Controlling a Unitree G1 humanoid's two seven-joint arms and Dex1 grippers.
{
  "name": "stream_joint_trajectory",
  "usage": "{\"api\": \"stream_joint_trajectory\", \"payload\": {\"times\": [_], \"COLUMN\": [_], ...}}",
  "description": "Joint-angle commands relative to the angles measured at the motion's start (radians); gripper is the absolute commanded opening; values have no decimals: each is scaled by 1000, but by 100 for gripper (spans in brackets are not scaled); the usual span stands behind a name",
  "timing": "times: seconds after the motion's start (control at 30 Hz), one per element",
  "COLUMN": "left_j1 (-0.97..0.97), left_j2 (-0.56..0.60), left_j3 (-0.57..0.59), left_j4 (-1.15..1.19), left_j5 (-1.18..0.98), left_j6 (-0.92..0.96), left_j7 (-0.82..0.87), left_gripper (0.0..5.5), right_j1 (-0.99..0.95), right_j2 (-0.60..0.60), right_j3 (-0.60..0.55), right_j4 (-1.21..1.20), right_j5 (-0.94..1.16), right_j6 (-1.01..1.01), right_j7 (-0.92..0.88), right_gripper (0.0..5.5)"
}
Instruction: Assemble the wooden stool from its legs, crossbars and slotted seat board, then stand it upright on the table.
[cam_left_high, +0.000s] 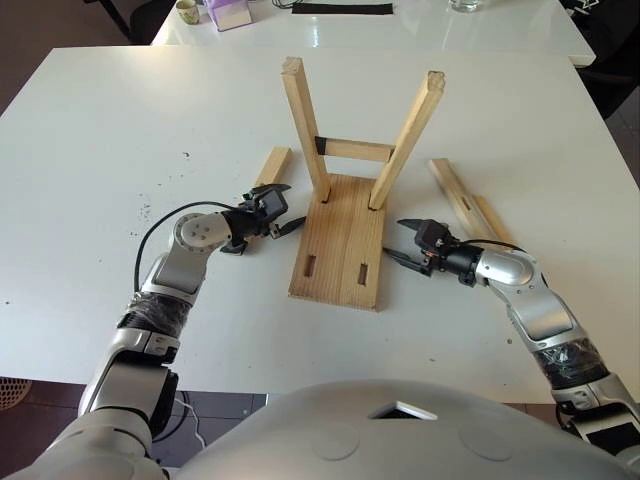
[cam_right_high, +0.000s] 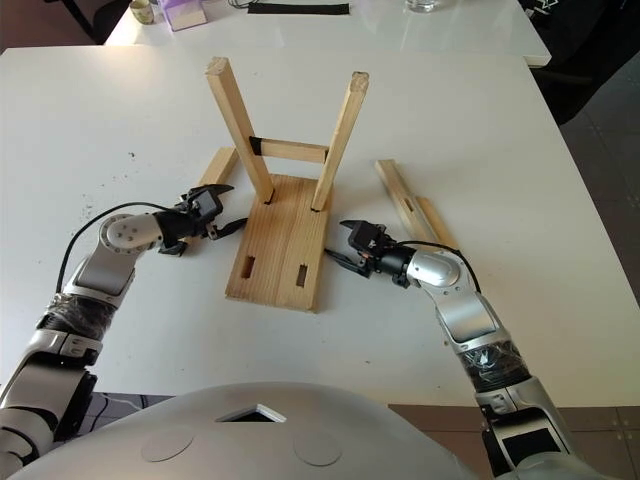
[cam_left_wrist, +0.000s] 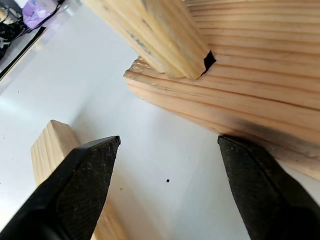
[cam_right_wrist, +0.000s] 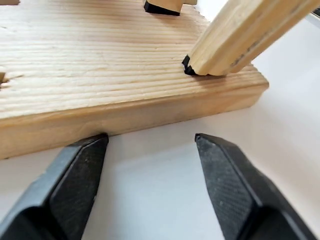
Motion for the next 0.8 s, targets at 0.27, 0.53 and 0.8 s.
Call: {"api": "stream_joint_trajectory", "payload": {"times": [0.27,0.53,0.8], "left_j1": [224,300,371], "left_j2": [40,82,97], "left_j3": [160,333,270], "left_j4": [-395,-435,-205], "left_j5": [-125,-49,96], "left_j6": [222,235,79], "left_j7": [43,201,287], "left_gripper": [365,365,365], "right_j1": [154,228,175], "right_j2": [-151,-189,-106], "right_j3": [-299,-538,-504], "right_j4": [-360,-246,-133], "right_j5": [219,177,147], "right_j6": [218,228,167], "right_j7": [70,-37,-108], "right_gripper": [320,320,320]}}
